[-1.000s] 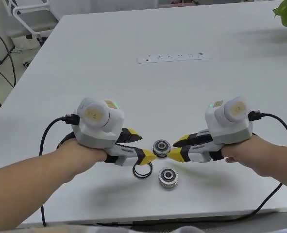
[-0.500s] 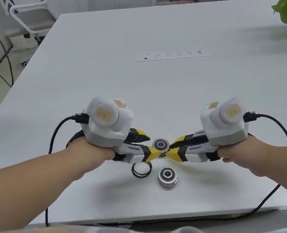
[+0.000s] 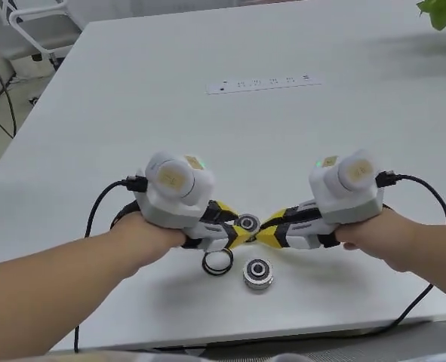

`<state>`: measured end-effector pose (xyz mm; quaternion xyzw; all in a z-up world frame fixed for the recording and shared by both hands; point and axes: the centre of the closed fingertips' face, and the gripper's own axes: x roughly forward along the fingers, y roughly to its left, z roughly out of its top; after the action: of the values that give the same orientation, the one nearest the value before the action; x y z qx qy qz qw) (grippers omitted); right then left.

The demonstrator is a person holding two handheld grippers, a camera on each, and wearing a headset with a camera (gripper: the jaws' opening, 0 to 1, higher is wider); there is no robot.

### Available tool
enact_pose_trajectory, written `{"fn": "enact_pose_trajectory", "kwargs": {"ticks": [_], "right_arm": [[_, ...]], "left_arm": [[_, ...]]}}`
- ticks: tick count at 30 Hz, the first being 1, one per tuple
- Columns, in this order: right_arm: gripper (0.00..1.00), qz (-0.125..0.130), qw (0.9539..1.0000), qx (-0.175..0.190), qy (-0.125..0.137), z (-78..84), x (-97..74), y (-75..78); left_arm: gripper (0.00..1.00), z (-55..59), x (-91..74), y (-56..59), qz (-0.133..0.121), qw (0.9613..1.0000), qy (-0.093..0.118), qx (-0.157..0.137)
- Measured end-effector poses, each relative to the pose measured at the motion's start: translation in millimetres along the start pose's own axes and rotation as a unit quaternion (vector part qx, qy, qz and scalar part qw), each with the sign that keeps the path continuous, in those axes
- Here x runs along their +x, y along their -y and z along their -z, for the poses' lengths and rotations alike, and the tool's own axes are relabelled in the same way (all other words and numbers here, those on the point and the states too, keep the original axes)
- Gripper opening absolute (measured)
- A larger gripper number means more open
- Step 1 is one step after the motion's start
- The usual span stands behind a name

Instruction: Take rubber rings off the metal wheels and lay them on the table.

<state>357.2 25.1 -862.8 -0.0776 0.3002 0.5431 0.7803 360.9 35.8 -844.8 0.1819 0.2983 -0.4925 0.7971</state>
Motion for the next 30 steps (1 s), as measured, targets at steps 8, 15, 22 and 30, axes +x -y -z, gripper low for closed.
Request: {"fn": "enact_pose_trajectory", "kwargs": {"ticks": [8,15,22,30], "right_arm": [[0.09,0.001,1.0,0.002,0.002,0.2,0.2,0.3],[0.09,0.003,1.0,0.004,0.004,0.3,0.1,0.4],[0.01,0.011,0.9995,0.028,0.009,1.0,-1.0,4.0],[0.0,0.013,0.9927,0.118,0.022,-0.1,-2.2,6.8]], "left_arm": [[0.16,-3.6,4.5,-1.1,-0.002,1.0,0.0,0.008],[0.16,-5.0,7.0,-1.3,-0.007,1.0,0.0,0.006],[0.14,-1.6,8.6,-3.5,-0.016,0.9998,0.006,0.004],[0.13,-2.8,8.1,-3.1,-0.025,0.9996,0.001,0.01]]}}
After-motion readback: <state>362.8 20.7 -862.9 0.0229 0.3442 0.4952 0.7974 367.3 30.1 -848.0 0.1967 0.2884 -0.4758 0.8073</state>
